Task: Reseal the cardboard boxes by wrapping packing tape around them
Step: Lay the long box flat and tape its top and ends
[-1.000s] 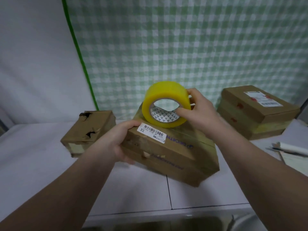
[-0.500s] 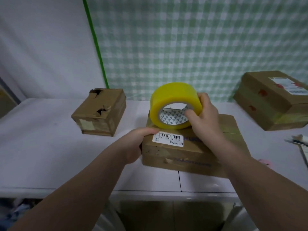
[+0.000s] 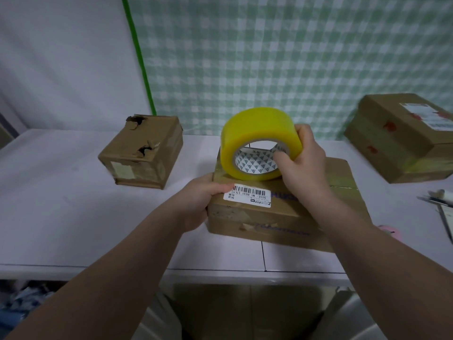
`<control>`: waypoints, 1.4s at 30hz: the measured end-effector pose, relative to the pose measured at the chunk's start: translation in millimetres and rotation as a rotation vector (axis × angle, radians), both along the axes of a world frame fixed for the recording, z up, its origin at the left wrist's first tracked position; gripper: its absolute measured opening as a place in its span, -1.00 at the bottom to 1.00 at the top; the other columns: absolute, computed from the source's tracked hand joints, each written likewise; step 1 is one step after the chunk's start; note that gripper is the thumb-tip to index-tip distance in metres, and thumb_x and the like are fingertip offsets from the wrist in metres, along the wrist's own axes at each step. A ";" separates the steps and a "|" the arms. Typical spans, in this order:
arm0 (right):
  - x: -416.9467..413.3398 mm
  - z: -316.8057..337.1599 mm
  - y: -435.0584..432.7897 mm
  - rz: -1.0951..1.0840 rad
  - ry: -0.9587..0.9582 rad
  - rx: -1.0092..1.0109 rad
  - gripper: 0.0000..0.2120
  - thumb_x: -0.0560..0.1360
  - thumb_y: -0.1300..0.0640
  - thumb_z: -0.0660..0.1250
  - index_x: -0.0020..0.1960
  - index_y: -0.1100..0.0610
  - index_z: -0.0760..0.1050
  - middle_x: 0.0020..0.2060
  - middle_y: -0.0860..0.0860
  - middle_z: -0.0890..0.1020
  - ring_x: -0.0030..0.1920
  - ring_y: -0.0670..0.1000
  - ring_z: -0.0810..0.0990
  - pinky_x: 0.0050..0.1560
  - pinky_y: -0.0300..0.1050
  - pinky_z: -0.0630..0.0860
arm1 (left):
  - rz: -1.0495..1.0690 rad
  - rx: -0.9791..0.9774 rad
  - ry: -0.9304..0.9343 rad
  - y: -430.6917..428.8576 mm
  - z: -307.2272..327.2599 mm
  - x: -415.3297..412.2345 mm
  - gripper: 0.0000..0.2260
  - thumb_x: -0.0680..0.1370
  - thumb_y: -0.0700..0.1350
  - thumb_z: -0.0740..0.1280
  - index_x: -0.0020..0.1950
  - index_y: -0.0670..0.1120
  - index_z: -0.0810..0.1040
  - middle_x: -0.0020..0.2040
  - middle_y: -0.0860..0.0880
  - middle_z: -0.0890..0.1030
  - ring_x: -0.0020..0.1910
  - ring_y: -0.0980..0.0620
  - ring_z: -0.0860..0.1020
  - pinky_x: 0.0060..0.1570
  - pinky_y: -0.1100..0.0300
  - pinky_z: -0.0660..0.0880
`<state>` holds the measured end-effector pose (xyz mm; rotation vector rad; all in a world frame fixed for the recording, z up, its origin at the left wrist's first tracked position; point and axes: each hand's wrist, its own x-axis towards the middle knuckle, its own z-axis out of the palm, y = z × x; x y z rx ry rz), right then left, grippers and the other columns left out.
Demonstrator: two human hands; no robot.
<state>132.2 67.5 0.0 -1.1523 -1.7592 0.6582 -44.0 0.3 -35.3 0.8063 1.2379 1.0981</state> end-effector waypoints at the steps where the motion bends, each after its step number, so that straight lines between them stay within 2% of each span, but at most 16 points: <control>1: 0.1 0.0 0.0 -0.002 0.001 0.003 -0.78 0.45 0.23 0.31 0.02 0.03 0.35 -0.35 -0.03 0.49 -0.34 -0.11 0.46 -0.40 -0.36 0.33 | -0.004 0.015 0.009 0.1 -0.2 -0.3 -0.83 0.51 -0.29 0.29 0.07 -0.16 0.56 -0.05 -0.15 0.69 -0.10 -0.06 0.66 0.04 0.06 0.56; 7: 0.3 -1.0 -1.1 -0.008 -0.001 0.001 -0.78 0.45 0.22 0.31 0.02 0.03 0.35 -0.35 -0.04 0.49 -0.34 -0.09 0.47 -0.39 -0.31 0.34 | -0.023 0.130 0.096 0.6 -2.3 -0.3 -0.71 0.54 -0.34 0.26 0.24 -0.15 0.44 0.08 -0.20 0.64 0.03 -0.14 0.62 0.06 0.03 0.55; 10: 0.1 -0.5 -1.3 -0.007 -0.003 -0.007 -0.78 0.45 0.22 0.31 0.03 0.03 0.36 -0.35 -0.04 0.49 -0.35 -0.09 0.46 -0.39 -0.31 0.34 | -0.009 0.183 0.119 0.5 -4.0 -0.1 -0.69 0.52 -0.33 0.28 0.23 -0.08 0.45 0.06 -0.16 0.65 0.02 -0.12 0.63 0.04 0.05 0.55; 15: -0.5 -0.2 0.5 -0.006 -0.001 -0.025 -0.79 0.45 0.22 0.31 0.03 0.03 0.36 -0.34 -0.05 0.48 -0.36 -0.09 0.44 -0.41 -0.33 0.33 | -0.035 0.117 0.032 2.0 -7.7 -4.9 -0.54 0.37 -0.20 0.37 0.27 -0.10 0.47 0.09 -0.17 0.65 0.07 -0.14 0.62 0.11 0.00 0.54; 17: -0.8 -0.3 1.2 -0.006 0.001 -0.027 -0.79 0.45 0.22 0.31 0.02 0.04 0.36 -0.34 -0.04 0.48 -0.36 -0.09 0.44 -0.42 -0.33 0.32 | -0.042 0.049 -0.012 2.1 -10.1 -5.7 -0.53 0.32 -0.22 0.41 0.23 -0.14 0.50 0.07 -0.16 0.66 0.05 -0.12 0.63 0.11 0.02 0.54; 20: -1.3 -0.4 1.5 -0.004 -0.006 -0.027 -0.80 0.45 0.22 0.30 0.02 0.04 0.36 -0.34 -0.04 0.48 -0.36 -0.09 0.44 -0.42 -0.34 0.32 | -0.038 -0.060 -0.088 -0.5 -14.1 -2.8 -0.63 0.31 -0.09 0.38 0.09 -0.14 0.60 0.02 -0.14 0.68 0.01 -0.10 0.63 0.15 0.00 0.50; 27: -0.3 -1.3 3.1 0.000 -0.002 -0.035 -0.80 0.46 0.20 0.31 0.02 0.04 0.35 -0.34 -0.05 0.48 -0.36 -0.09 0.44 -0.44 -0.35 0.31 | -0.040 -0.103 -0.091 1.8 -18.0 -4.6 -0.72 0.28 -0.10 0.40 -0.04 -0.12 0.67 0.02 -0.14 0.68 0.01 -0.10 0.62 0.20 -0.01 0.45; 28: -0.2 -1.4 2.9 -0.002 -0.005 -0.034 -0.80 0.46 0.20 0.31 0.02 0.03 0.35 -0.34 -0.05 0.48 -0.36 -0.10 0.44 -0.44 -0.36 0.32 | -0.037 -0.104 -0.072 2.6 -16.2 -6.2 -0.67 0.28 -0.12 0.40 0.02 -0.14 0.65 0.04 -0.16 0.67 0.04 -0.12 0.61 0.21 -0.03 0.45; 29: 0.0 -1.2 2.8 -0.004 -0.009 -0.033 -0.80 0.46 0.20 0.32 0.02 0.03 0.35 -0.34 -0.05 0.49 -0.36 -0.11 0.45 -0.44 -0.36 0.32 | -0.041 -0.086 -0.052 5.1 -15.3 -8.8 -0.54 0.28 -0.14 0.39 0.17 -0.16 0.58 0.07 -0.17 0.66 0.06 -0.13 0.61 0.20 -0.03 0.47; 30: 0.2 -1.0 2.7 -0.006 -0.014 -0.032 -0.80 0.46 0.19 0.32 0.02 0.03 0.35 -0.34 -0.05 0.49 -0.36 -0.12 0.45 -0.44 -0.37 0.32 | -0.049 -0.053 -0.031 8.4 -13.6 -11.5 -0.37 0.28 -0.18 0.40 0.36 -0.15 0.43 0.13 -0.19 0.63 0.08 -0.14 0.61 0.17 -0.04 0.51; 31: 0.4 -0.9 2.9 -0.010 -0.019 -0.032 -0.80 0.46 0.18 0.33 0.02 0.02 0.36 -0.34 -0.06 0.50 -0.36 -0.13 0.45 -0.44 -0.38 0.33 | -0.064 -0.011 -0.002 11.7 -10.3 -14.1 -0.22 0.28 -0.23 0.41 0.48 -0.06 0.24 0.20 -0.19 0.59 0.08 -0.14 0.62 0.14 -0.04 0.53; 32: 0.4 -0.8 3.1 -0.014 -0.026 -0.031 -0.79 0.45 0.18 0.34 0.02 0.02 0.36 -0.34 -0.06 0.51 -0.35 -0.15 0.46 -0.43 -0.39 0.33 | -0.086 0.036 0.057 14.2 -5.0 -14.7 -0.12 0.29 -0.28 0.44 0.52 0.06 0.13 0.24 -0.17 0.55 0.07 -0.12 0.62 0.09 -0.01 0.55; 34: 0.1 -0.8 3.5 -0.020 -0.043 -0.032 -0.78 0.44 0.15 0.36 0.03 0.02 0.38 -0.32 -0.07 0.53 -0.32 -0.16 0.49 -0.41 -0.40 0.34 | -0.158 0.127 0.256 17.1 6.2 -11.4 -0.17 0.35 -0.32 0.49 0.48 0.09 0.18 0.23 -0.04 0.55 0.03 0.05 0.63 -0.05 0.22 0.58; 37: 0.4 -0.4 4.6 -0.018 -0.066 -0.043 -0.75 0.43 0.11 0.40 0.05 0.05 0.41 -0.26 -0.05 0.58 -0.24 -0.12 0.54 -0.34 -0.32 0.40 | -0.200 0.126 0.463 21.6 15.6 -4.0 -0.37 0.36 -0.12 0.53 0.35 0.07 0.34 0.07 0.19 0.56 -0.10 0.33 0.57 -0.26 0.52 0.46; 39: 1.7 1.0 6.3 -0.017 -0.097 -0.028 -0.75 0.43 0.12 0.40 0.05 0.09 0.42 -0.22 0.01 0.58 -0.21 -0.02 0.54 -0.29 -0.21 0.43 | -0.203 0.093 0.556 24.8 19.9 -3.4 -0.41 0.35 -0.04 0.54 0.27 0.13 0.32 -0.01 0.28 0.50 -0.16 0.37 0.52 -0.35 0.58 0.39; 42: 5.3 6.5 7.5 -0.036 -0.168 -0.009 -0.77 0.42 0.12 0.39 0.03 0.12 0.43 -0.19 0.05 0.57 -0.18 0.06 0.53 -0.23 -0.06 0.45 | -0.238 0.053 0.676 28.2 24.2 -6.6 -0.34 0.33 0.09 0.53 0.34 0.18 0.28 0.00 0.29 0.47 -0.08 0.33 0.46 -0.28 0.50 0.38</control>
